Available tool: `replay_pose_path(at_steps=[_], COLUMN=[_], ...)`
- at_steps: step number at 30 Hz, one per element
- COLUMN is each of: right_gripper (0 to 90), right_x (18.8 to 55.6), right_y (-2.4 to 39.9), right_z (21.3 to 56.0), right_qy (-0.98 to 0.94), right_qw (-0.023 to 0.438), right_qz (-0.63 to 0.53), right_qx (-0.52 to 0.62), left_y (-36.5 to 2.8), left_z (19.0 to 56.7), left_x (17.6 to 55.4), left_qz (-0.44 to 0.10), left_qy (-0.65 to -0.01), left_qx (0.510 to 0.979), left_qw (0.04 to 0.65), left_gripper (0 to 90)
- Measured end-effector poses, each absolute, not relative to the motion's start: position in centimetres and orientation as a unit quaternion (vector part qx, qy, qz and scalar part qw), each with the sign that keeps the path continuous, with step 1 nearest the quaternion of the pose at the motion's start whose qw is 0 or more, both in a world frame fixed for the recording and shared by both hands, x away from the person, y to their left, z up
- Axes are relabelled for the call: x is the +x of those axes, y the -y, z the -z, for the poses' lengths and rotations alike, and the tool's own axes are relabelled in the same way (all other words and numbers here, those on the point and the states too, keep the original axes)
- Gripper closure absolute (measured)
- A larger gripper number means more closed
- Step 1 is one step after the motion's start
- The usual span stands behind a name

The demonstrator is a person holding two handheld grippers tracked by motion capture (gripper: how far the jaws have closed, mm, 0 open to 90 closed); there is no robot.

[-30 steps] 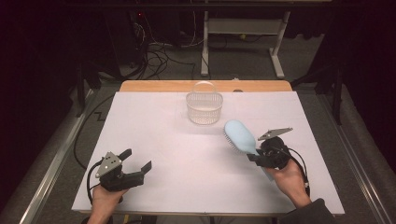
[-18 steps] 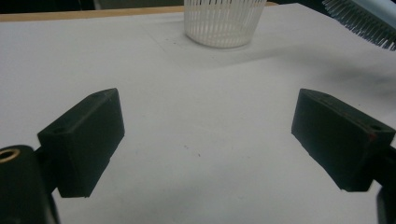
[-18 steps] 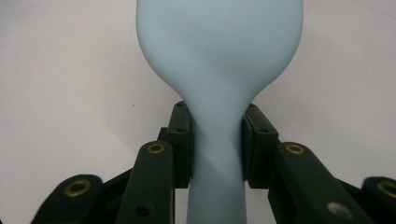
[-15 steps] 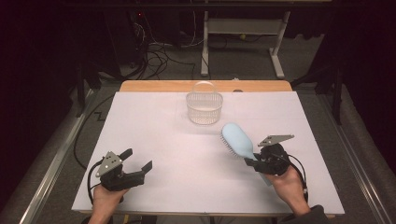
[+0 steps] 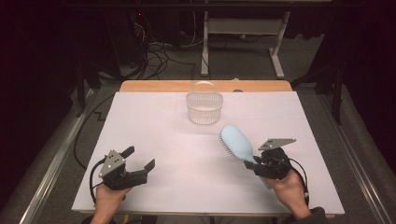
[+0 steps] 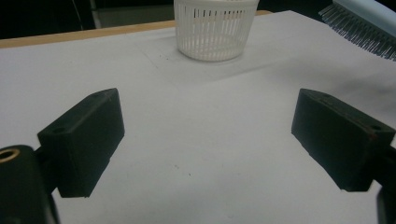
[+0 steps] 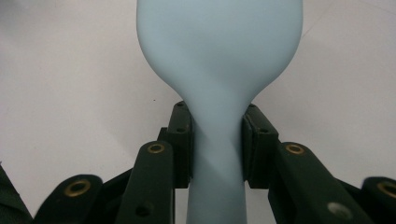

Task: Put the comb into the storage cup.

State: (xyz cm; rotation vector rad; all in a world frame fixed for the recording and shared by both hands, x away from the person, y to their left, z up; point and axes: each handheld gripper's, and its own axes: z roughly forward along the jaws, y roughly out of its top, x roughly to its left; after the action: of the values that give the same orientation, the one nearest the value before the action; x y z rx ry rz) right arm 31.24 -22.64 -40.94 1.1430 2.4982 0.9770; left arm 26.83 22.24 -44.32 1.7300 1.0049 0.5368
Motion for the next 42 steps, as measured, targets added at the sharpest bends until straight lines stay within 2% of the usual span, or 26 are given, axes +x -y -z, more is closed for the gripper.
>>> replay_pose_path(at_steps=[27, 42], right_gripper=[69.7, 69.7], right_x=[30.3, 29.7], right_y=[22.0, 21.6], right_z=[40.5, 40.0], right_qy=[-0.853, -0.852], right_qw=[0.111, 0.111], right_qz=[-0.346, -0.357], right_qx=[0.375, 0.366], left_y=[-18.8, -16.2], left_z=[43.4, 43.3], left_x=[28.3, 29.0], left_qz=[-0.208, -0.173], left_qy=[-0.382, -0.365], left_qx=[0.732, 0.75], left_qw=[0.525, 0.524], left_gripper=[8.7, 8.7])
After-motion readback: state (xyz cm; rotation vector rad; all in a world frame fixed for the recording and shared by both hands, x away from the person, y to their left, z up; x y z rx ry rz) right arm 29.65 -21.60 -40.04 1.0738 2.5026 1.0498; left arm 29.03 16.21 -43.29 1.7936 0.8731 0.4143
